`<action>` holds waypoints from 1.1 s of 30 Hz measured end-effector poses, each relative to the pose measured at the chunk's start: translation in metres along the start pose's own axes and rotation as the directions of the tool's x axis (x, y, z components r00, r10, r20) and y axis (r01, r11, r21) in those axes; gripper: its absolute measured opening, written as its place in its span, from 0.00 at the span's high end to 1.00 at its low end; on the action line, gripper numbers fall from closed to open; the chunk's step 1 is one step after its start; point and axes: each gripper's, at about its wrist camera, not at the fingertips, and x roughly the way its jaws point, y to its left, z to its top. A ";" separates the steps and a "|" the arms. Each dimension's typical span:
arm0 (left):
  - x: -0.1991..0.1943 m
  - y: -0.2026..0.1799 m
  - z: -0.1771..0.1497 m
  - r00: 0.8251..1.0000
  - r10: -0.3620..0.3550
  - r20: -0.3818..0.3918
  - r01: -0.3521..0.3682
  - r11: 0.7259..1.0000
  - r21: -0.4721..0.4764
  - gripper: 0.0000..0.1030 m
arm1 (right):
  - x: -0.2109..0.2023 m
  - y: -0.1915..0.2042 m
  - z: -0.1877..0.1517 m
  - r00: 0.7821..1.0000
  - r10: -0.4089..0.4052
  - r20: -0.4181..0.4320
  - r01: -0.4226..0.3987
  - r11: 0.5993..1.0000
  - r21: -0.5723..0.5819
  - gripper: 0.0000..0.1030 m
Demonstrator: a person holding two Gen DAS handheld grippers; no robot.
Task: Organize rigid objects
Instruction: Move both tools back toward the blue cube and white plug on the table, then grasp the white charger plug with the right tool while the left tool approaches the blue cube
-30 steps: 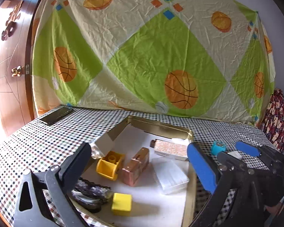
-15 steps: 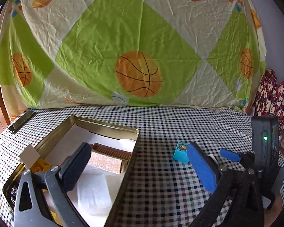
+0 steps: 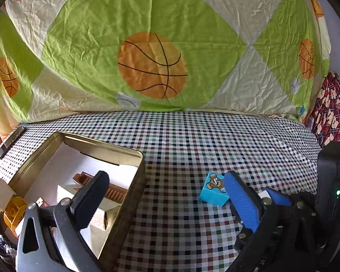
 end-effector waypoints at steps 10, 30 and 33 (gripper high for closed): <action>0.024 -0.029 -0.008 0.998 -0.042 -0.056 0.047 0.994 0.100 0.00 | -0.005 -0.044 -0.007 1.000 -0.020 0.017 0.018 0.989 0.147 0.52; 0.064 -0.051 -0.014 0.972 -0.127 -0.197 0.166 0.967 0.194 0.44 | -0.007 -0.051 -0.009 0.999 -0.026 0.023 0.021 0.983 0.181 0.52; 0.063 -0.056 -0.016 0.967 -0.149 -0.206 0.194 0.956 0.219 0.59 | -0.008 -0.051 -0.009 0.999 -0.023 0.025 0.018 0.983 0.182 0.52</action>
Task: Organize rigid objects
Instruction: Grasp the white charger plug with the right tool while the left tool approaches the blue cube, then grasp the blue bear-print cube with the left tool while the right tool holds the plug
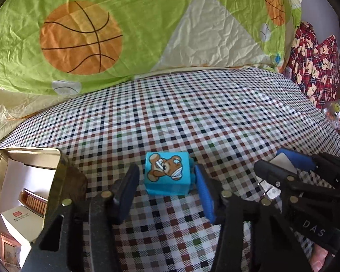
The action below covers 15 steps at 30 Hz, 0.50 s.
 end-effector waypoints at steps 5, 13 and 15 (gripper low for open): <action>-0.003 -0.010 -0.001 1.000 0.015 0.013 -0.016 0.999 0.050 0.59 | -0.002 0.001 -0.001 1.000 0.007 0.008 -0.007 1.000 -0.008 0.52; -0.020 0.003 -0.007 0.995 0.049 0.083 -0.050 0.999 0.002 0.59 | -0.017 0.002 -0.005 0.996 0.021 0.081 -0.020 1.000 -0.019 0.52; -0.026 0.009 -0.008 0.992 0.061 0.108 -0.059 0.998 -0.021 0.59 | -0.018 0.004 -0.006 0.996 0.032 0.084 -0.030 0.999 -0.025 0.52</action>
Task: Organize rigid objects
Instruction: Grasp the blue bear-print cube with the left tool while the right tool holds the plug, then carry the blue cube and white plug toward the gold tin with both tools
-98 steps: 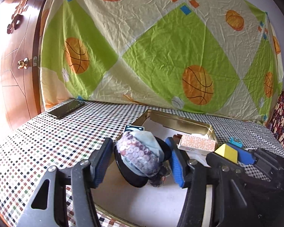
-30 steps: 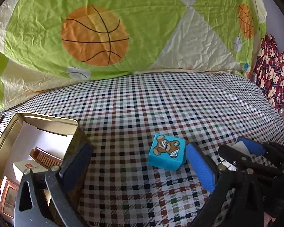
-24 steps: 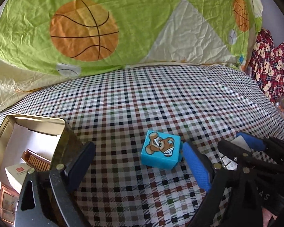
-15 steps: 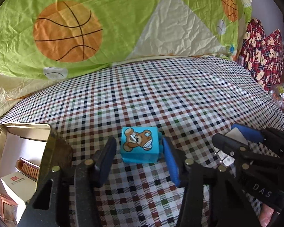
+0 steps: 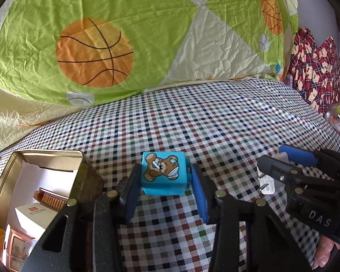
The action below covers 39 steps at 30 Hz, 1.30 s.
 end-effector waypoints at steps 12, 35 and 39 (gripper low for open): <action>-0.040 0.027 -0.016 0.987 0.094 0.127 -0.083 0.992 -0.096 0.59 | -0.012 0.003 -0.004 0.998 -0.005 0.055 0.006 1.000 -0.004 0.52; -0.060 0.032 -0.025 0.975 0.134 0.177 -0.112 0.985 -0.130 0.59 | 0.016 0.007 -0.001 0.996 -0.020 -0.090 0.021 1.000 0.009 0.31; -0.060 0.029 -0.024 0.975 0.136 0.178 -0.116 0.986 -0.117 0.59 | 0.026 0.005 0.004 0.995 -0.022 -0.101 0.025 0.999 0.031 0.31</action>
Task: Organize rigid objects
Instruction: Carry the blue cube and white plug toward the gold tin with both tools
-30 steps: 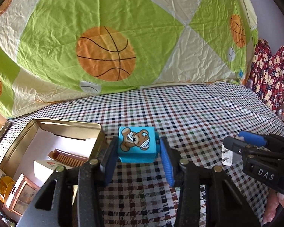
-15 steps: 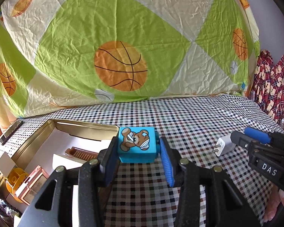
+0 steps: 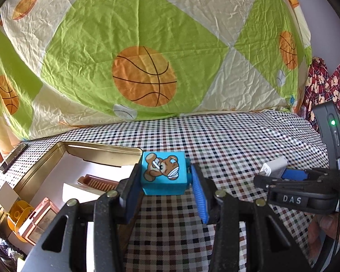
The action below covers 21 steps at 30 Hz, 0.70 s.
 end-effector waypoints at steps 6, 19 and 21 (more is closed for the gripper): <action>0.000 0.002 0.000 1.000 -0.011 0.003 0.012 1.000 -0.005 0.59 | -0.007 0.002 0.001 1.000 0.009 0.030 -0.008 1.000 -0.026 0.36; -0.018 0.002 -0.004 0.999 -0.002 0.043 0.002 1.000 0.012 0.59 | -0.075 0.025 -0.028 0.947 0.027 0.319 0.008 0.994 -0.108 0.36; -0.023 0.004 -0.007 0.999 -0.004 0.053 0.003 1.000 0.007 0.59 | -0.084 0.028 -0.033 0.935 0.024 0.354 0.018 0.993 -0.113 0.36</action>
